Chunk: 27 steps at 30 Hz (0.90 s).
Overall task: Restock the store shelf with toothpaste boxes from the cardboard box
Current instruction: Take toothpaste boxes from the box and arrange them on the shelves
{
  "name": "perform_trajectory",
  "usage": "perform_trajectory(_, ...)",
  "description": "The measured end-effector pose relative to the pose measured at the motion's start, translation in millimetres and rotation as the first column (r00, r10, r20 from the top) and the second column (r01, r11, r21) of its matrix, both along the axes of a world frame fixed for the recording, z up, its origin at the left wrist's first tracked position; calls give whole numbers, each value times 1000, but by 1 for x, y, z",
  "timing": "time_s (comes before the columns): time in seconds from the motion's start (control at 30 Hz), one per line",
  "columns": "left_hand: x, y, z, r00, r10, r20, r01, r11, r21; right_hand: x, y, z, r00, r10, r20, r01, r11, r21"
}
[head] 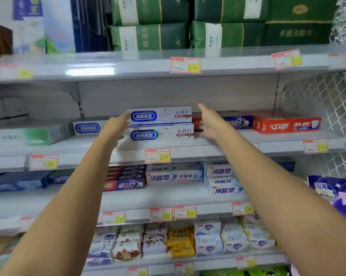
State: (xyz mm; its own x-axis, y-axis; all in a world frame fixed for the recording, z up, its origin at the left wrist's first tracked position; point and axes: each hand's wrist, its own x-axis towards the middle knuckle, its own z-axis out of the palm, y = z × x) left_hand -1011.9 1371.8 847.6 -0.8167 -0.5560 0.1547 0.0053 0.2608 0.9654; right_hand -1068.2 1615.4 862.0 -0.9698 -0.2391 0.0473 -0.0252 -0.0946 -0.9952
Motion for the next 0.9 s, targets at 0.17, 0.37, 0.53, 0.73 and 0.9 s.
perform_trajectory(0.17, -8, 13, 11, 973, -212, -86, 227, 940, 255, -8, -21, 3, 991, 90, 95, -84, 994, -67)
perform_trajectory(0.37, -15, 13, 6, 971, -218, -98, 237, 931, 279, -21, -28, 0, 994, 69, 82, -65, 997, -49)
perform_trajectory(0.53, -20, 13, 2, 971, -211, -110, 232, 942, 242, -30, -31, 0, 997, 41, 72, -42, 999, 21)
perform_trajectory(0.73, -24, 13, -1, 975, -182, -129, 208, 951, 229, -39, -34, -2, 998, 53, 32, -56, 995, 85)
perform_trajectory(0.9, -20, 14, 0, 974, -200, -109, 218, 954, 204, -44, -36, -3, 998, 51, 25, -52, 995, 79)
